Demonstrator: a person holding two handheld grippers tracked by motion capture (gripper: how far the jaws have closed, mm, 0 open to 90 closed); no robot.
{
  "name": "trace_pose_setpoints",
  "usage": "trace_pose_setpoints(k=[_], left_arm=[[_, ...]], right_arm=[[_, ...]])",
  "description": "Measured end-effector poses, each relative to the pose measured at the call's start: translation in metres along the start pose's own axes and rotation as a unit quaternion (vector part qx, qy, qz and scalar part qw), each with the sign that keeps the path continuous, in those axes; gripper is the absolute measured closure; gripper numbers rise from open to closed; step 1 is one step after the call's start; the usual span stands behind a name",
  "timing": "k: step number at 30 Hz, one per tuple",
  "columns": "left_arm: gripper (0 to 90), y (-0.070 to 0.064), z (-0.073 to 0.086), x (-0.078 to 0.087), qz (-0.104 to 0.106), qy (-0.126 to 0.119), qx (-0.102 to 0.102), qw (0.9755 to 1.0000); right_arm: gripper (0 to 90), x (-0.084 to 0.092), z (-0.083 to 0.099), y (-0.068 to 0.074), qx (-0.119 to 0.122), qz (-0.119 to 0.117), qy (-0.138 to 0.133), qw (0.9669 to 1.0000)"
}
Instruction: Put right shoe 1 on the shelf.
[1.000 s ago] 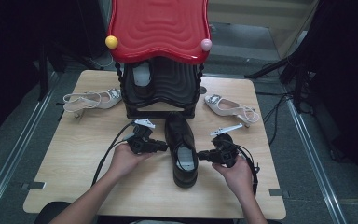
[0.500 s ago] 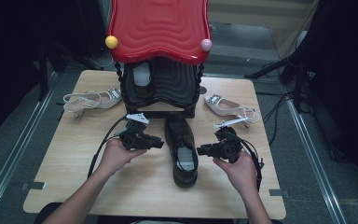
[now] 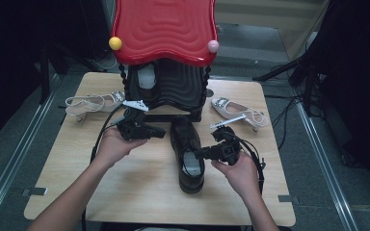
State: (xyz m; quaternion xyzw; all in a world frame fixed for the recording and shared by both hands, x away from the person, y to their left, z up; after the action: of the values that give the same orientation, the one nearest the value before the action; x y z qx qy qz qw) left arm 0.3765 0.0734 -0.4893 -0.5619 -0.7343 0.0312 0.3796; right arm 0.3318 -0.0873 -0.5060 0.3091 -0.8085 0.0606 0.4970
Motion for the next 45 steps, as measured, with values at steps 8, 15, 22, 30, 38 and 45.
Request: trace_pose_setpoints(k=[8, 15, 22, 30, 38, 45], left_arm=[[82.1, -0.001, -0.021, 0.012, -0.011, 0.000, -0.010, 0.9999], [80.1, 0.000, -0.041, 0.027, -0.016, -0.016, -0.012, 0.9997], [70.0, 0.001, -0.062, 0.046, -0.034, -0.033, -0.014, 0.9988], [77.5, -0.005, -0.085, 0.065, -0.048, -0.033, -0.040, 0.9975], [82.5, -0.008, -0.108, 0.081, -0.066, -0.044, -0.054, 0.9953], [84.2, -0.013, -0.130, 0.094, -0.087, -0.053, -0.072, 0.9922]], right_arm=[[67.8, -0.015, -0.001, 0.017, 0.011, -0.011, 0.033, 0.9993], [63.6, -0.027, -0.004, 0.031, 0.013, -0.003, 0.054, 0.9984], [61.9, -0.044, -0.005, 0.040, 0.032, 0.029, 0.073, 0.9964], [62.8, -0.062, 0.002, 0.044, 0.027, 0.051, 0.102, 0.9931], [64.4, -0.080, 0.008, 0.045, 0.037, 0.103, 0.111, 0.9878], [70.3, -0.082, 0.009, 0.043, 0.044, 0.114, 0.108, 0.9866]])
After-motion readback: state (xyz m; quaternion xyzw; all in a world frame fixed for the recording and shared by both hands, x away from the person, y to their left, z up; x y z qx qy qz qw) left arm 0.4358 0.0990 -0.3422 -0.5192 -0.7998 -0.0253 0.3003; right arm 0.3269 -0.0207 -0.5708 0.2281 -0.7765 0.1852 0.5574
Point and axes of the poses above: each handheld gripper's, and its own axes: x roughly backward along the jaws, z roughly out of its underside, y roughly to its left, the point moved 10 cm from there along -x, roughly forward along the jaws, and after that the axes turned 13 degrees about z, right-handed, at the moved point
